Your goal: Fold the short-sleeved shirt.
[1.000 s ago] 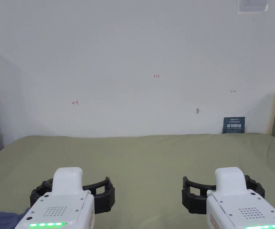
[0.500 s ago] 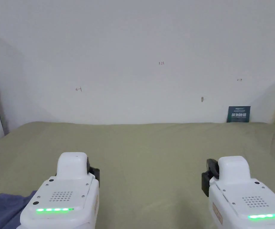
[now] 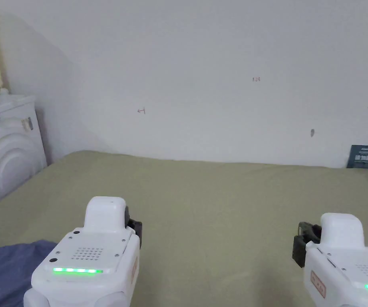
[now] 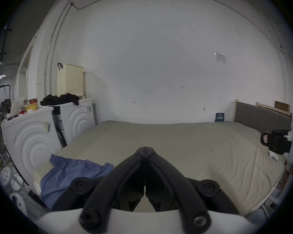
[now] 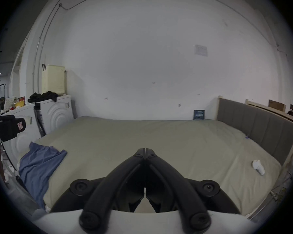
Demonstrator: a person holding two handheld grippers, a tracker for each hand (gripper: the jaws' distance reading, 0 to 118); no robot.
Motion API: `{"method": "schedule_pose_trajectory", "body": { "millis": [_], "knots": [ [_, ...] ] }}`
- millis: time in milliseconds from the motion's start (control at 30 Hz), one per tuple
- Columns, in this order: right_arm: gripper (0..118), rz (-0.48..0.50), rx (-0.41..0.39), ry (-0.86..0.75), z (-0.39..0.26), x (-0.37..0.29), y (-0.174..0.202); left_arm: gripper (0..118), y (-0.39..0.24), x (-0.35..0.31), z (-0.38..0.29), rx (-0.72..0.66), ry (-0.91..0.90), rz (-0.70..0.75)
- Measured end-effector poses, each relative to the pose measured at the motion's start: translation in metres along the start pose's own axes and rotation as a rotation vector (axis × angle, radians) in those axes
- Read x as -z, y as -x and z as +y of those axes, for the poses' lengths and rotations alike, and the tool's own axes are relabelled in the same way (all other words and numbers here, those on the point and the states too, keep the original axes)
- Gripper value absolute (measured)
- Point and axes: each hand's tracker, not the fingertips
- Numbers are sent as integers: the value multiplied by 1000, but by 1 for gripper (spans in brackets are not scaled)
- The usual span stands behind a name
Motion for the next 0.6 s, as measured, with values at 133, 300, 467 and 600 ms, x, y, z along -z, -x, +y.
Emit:
{"method": "schedule_pose_trajectory", "body": {
  "millis": [133, 300, 467, 600],
  "knots": [
    [1, 54, -42, 15, -1, 25, 45, 0, 42, -2, 0, -3, 21, 99],
    [1, 230, -114, 4, -5, 46, 113, 0, 95, -9, -6, -10, 58, 245],
    [1, 374, -143, -21, -9, 55, 172, 0, 141, -19, -19, -21, 101, 370],
    [1, 447, -182, -10, -11, 60, 206, 0, 171, -24, -31, -49, 137, 426]
  ]
}}
